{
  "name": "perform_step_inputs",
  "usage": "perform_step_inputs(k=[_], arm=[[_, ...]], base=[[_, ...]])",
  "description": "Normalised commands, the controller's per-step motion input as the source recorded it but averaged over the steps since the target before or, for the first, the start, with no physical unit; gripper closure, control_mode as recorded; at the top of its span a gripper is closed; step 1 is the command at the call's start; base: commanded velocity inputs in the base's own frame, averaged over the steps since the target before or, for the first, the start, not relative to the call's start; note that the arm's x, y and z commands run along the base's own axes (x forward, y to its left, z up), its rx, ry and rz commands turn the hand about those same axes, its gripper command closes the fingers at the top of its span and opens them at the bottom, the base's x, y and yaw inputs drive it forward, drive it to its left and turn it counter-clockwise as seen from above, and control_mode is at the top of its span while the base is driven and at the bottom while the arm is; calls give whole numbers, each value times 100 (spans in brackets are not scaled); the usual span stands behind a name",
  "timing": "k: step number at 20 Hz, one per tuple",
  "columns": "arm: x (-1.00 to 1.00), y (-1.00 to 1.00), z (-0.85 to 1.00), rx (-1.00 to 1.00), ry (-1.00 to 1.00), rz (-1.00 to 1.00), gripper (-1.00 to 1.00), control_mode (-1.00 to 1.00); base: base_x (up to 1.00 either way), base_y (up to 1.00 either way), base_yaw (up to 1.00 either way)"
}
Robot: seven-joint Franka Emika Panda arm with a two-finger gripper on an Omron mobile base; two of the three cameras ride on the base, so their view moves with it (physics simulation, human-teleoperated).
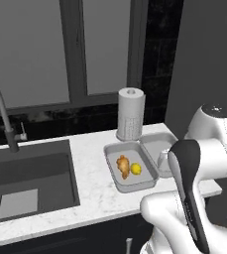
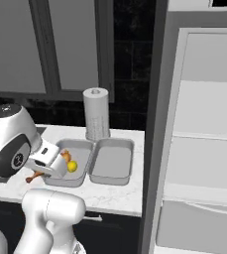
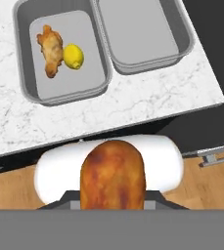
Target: Place one lemon and one chicken drumstick in each tupperware on the nearby counter, to pack two identical lunches.
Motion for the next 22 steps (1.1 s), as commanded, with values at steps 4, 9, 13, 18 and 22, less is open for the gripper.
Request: perform_step_inputs(k=[4,9,13,18,22], arm=[[75,1,-16,-4,-5,-17,100,-100],[100,-26,-26,-2,0,-15,100,-100],[93,-57,-27,-1,4,0,100,-100],[78,-52,-31,-1,4,2,100,-100],[73,-18,-42,0,2,13,100,-100]], base=[[25,0,-7],[0,0,0],[0,0,0],[0,0,0],[0,0,0]])
